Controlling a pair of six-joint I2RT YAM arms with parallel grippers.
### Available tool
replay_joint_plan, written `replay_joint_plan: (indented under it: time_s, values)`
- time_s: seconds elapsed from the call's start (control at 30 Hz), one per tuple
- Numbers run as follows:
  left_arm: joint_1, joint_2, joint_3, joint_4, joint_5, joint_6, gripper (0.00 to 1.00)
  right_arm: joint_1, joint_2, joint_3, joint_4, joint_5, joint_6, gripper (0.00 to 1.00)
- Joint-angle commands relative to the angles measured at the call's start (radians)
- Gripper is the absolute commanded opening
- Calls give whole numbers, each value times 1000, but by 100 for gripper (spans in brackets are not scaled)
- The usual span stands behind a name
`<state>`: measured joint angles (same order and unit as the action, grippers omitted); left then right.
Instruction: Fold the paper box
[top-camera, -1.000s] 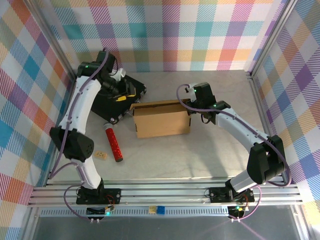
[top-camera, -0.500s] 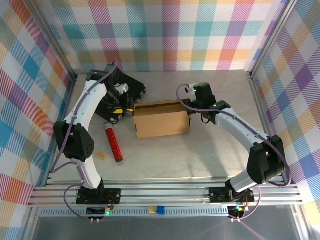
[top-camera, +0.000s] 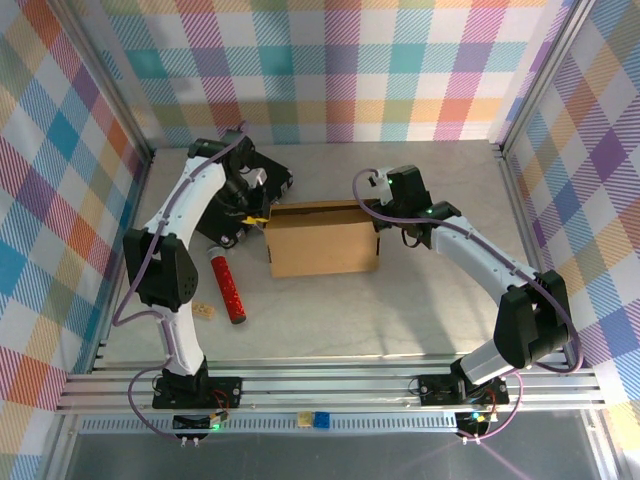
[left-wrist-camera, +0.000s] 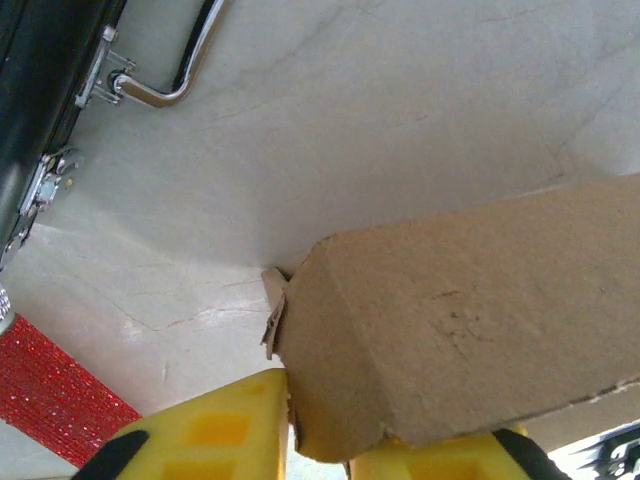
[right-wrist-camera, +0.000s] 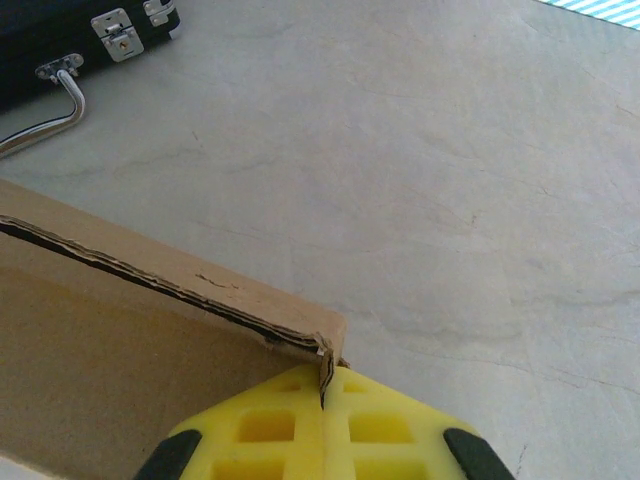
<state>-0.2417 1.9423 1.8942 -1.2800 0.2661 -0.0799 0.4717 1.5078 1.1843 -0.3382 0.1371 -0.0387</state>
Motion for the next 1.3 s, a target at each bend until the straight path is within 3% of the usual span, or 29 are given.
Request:
replay_joint_plan:
  time_s: [0.0, 0.47, 0.5, 0.57, 0.67, 0.9, 1.27]
  values:
    - [-11, -3, 39, -38, 13, -14, 20, 4, -9, 14, -3, -16, -6, 0]
    - [-11, 1, 107, -119, 13, -53, 20, 4, -24, -4, 10, -11, -12, 0]
    - [-11, 0, 106, -120, 2, -54, 22, 4, -24, -6, 10, -13, -11, 0]
    - [-11, -18, 90, -108, -35, -55, 36, 4, -25, -8, 10, -14, -7, 0]
    - [-11, -33, 69, -75, -36, -46, 40, 4, -28, -11, 10, -16, -7, 0]
    - [-18, 10, 78, -66, -7, -26, 39, 4, -31, -15, 11, -18, -4, 0]
    - [-24, 30, 92, -67, -15, -21, 24, 4, -34, -23, 19, -19, 5, 0]
